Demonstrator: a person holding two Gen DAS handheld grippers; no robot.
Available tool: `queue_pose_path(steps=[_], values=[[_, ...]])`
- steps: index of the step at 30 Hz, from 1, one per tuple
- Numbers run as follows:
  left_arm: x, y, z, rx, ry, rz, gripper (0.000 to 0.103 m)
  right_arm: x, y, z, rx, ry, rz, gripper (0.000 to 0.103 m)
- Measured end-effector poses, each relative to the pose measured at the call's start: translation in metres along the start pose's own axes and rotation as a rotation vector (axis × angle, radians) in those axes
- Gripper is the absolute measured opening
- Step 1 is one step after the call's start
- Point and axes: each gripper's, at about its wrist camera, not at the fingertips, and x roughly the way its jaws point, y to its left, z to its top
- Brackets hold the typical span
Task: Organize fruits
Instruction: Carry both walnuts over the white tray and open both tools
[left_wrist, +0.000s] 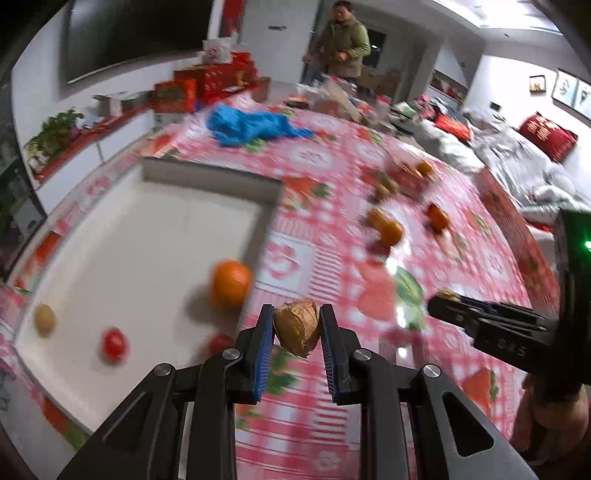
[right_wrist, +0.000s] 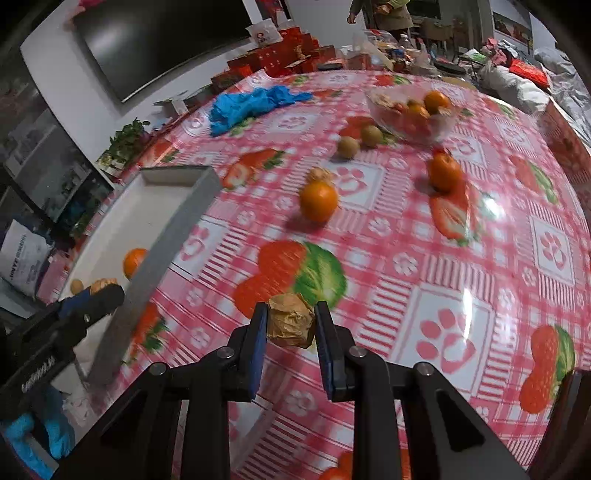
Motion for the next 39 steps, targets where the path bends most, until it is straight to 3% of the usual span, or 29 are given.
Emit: queue_pose_path(steps=[11, 24, 39], values=[[-0.001, 0.058, 0.009, -0.067, -0.013, 0.133, 0.026, 0.008, 0.061, 0.029, -0.100, 0.020, 0.065, 0.028], [0.007, 0.090, 0.000, -0.115, 0.011, 0.174, 0.026, 0.034, 0.139, 0.036, -0.210, 0.072, 0.138, 0.028], [0.015, 0.111, -0.006, -0.154, 0.034, 0.230, 0.026, 0.069, 0.178, 0.042, -0.207, 0.126, 0.208, 0.028]])
